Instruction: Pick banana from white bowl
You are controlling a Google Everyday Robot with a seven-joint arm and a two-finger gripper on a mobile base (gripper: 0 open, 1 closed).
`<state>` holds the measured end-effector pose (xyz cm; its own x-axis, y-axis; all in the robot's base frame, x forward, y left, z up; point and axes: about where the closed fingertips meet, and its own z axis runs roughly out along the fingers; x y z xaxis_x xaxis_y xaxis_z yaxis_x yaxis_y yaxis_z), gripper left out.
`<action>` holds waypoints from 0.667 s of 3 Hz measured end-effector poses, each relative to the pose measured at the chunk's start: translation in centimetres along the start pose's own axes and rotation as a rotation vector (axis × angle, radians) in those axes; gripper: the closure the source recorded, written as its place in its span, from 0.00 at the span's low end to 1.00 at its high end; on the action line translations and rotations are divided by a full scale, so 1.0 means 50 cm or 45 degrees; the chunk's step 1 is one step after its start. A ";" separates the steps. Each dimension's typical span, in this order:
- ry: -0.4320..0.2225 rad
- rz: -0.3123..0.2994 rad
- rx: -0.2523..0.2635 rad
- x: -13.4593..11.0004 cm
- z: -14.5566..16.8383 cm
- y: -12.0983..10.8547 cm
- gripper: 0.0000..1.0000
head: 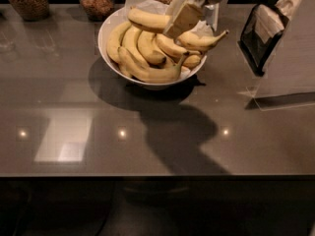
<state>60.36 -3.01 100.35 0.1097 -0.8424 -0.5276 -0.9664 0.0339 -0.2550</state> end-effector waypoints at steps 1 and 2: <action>-0.052 -0.033 -0.004 0.009 -0.046 0.076 1.00; -0.059 -0.054 -0.035 0.025 -0.086 0.161 1.00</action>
Offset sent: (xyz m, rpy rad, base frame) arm -0.1417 -0.0555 0.0070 0.0246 0.0215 0.0894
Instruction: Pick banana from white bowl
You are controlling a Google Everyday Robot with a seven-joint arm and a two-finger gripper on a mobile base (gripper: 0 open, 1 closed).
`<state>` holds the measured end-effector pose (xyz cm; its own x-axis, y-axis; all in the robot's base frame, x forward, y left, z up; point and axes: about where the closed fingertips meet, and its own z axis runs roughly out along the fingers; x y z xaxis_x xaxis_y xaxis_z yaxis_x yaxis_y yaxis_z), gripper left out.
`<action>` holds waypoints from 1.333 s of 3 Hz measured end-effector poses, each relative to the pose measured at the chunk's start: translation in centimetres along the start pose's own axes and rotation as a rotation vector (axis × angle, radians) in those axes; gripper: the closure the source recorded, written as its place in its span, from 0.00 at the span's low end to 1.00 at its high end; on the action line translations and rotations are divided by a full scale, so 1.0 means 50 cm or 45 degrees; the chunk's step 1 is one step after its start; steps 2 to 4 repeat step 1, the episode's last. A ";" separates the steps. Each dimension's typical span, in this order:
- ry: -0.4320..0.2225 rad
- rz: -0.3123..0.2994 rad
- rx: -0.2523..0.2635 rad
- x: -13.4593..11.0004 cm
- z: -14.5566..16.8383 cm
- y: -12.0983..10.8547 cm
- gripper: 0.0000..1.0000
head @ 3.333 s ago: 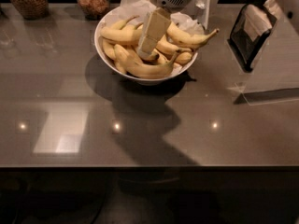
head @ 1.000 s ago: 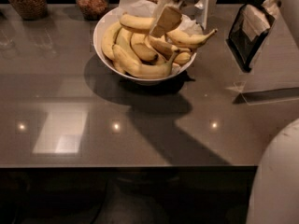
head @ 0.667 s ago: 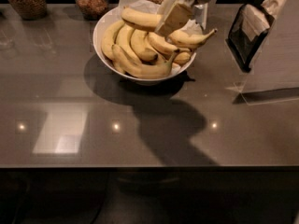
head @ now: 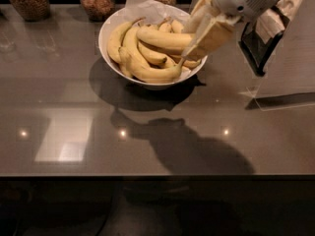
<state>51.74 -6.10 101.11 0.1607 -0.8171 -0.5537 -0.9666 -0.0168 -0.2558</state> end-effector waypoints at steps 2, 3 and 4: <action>-0.004 0.003 -0.018 0.009 -0.030 0.063 1.00; -0.004 0.003 -0.018 0.009 -0.030 0.063 1.00; -0.004 0.003 -0.018 0.009 -0.030 0.063 1.00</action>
Offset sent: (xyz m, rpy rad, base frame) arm 0.0000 0.0000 0.0000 0.0000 0.0000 0.0000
